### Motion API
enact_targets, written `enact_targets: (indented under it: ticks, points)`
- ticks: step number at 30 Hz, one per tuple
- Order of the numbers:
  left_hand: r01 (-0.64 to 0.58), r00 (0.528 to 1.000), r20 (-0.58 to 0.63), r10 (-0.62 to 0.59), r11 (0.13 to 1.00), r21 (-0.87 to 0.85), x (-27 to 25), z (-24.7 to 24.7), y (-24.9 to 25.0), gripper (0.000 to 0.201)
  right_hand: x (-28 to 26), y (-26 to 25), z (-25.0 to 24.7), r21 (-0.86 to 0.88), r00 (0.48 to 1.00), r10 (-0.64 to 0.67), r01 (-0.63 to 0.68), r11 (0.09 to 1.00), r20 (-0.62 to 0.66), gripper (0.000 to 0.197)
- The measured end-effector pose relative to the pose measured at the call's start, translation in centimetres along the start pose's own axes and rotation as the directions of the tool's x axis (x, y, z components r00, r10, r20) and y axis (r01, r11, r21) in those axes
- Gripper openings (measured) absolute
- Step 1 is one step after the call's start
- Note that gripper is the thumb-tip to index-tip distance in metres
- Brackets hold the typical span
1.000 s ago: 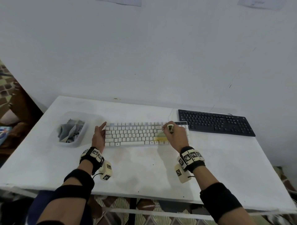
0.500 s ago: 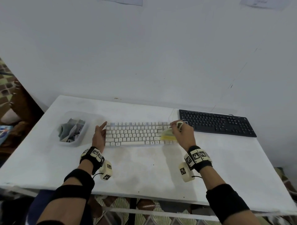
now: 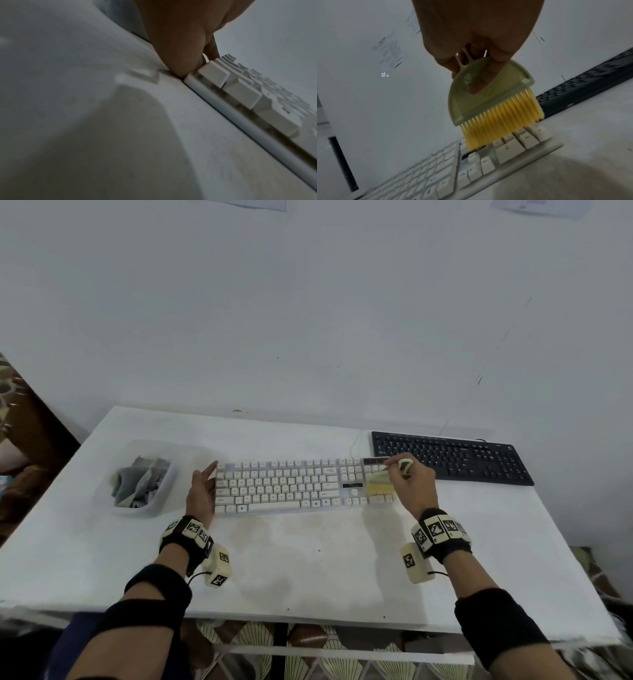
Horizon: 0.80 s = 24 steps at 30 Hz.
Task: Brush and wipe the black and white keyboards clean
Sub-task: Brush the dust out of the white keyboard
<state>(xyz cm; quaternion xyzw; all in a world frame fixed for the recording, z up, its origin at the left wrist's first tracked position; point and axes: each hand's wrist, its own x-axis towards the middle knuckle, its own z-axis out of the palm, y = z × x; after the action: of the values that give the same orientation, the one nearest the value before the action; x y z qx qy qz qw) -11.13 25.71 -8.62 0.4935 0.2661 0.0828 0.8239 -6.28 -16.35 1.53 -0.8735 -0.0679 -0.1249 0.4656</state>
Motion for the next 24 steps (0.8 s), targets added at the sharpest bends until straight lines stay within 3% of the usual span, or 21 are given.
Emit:
enact_targets:
  ticks: [4,11,17,24]
  points:
    - [-0.004,1.000,-0.015,0.004,1.000,0.015,0.1,-0.1,-0.1,0.058,-0.1,0.1,0.0,0.094,0.996,0.064,-0.069,0.993,0.054,0.019]
    - [-0.018,1.000,-0.018,0.018,1.000,0.025,-0.1,0.0,0.0,0.058,0.1,0.7,-1.1,-0.128,0.999,0.037,-0.036,0.991,0.006,0.017]
    - [-0.006,1.000,-0.024,0.007,1.000,0.025,-0.1,0.0,0.0,0.057,-0.3,-0.7,-0.3,0.042,0.996,0.047,-0.050,0.998,0.071,0.019]
    - [-0.011,1.000,-0.025,0.011,1.000,0.020,0.3,-0.3,-0.2,0.057,0.0,-0.1,-1.4,-0.206,1.000,0.015,-0.012,0.978,0.013,0.014]
